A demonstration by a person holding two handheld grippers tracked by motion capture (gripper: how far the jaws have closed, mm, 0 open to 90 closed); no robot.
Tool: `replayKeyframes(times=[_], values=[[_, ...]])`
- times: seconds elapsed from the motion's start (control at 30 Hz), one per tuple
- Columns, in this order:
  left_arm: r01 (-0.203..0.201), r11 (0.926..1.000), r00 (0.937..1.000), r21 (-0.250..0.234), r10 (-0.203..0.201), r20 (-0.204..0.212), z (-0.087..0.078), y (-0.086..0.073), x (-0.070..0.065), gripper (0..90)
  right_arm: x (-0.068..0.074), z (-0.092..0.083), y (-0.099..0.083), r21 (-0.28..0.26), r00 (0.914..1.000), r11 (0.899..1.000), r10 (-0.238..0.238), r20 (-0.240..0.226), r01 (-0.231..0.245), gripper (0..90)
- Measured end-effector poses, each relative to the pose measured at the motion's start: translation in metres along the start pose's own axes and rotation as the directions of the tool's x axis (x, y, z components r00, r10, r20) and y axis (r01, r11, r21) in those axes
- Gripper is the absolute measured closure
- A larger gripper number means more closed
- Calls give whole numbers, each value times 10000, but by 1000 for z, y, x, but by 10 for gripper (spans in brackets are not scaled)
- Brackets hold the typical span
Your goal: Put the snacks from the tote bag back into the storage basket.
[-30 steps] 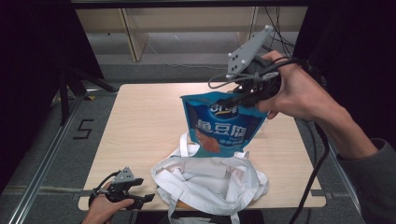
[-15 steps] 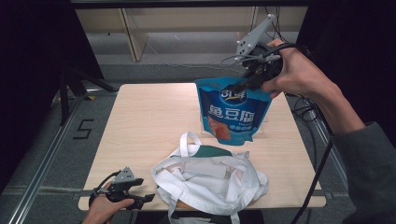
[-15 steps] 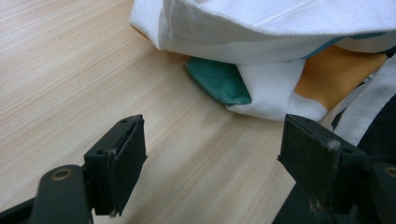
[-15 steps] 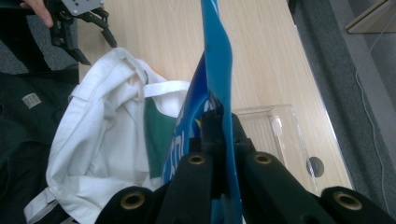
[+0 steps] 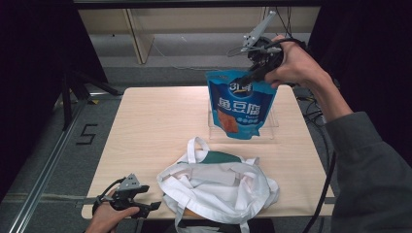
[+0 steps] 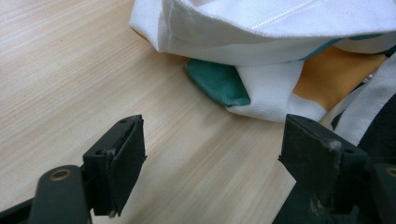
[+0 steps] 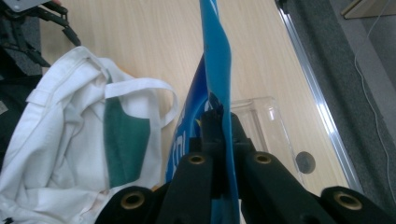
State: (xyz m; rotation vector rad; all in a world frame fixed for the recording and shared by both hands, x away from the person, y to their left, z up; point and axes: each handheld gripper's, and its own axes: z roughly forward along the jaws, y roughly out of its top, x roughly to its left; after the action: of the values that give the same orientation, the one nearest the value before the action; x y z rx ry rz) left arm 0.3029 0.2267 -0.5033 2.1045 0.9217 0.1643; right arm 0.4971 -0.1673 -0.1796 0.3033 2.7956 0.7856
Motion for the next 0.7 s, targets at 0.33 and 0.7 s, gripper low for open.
replayKeyframes(times=[0.33, 0.7], values=[[20, 10000, 10000, 1, -20, 32, 0, 0, 0, 212, -33, 16, -4, -131, 9997, 9997, 218, 123, -216, 900], [-299, 9995, 9995, 99, 299, 34, 0, 0, 2, 212, -60, 31, -10, -190, 9987, 9987, 482, 159, -479, 900]])
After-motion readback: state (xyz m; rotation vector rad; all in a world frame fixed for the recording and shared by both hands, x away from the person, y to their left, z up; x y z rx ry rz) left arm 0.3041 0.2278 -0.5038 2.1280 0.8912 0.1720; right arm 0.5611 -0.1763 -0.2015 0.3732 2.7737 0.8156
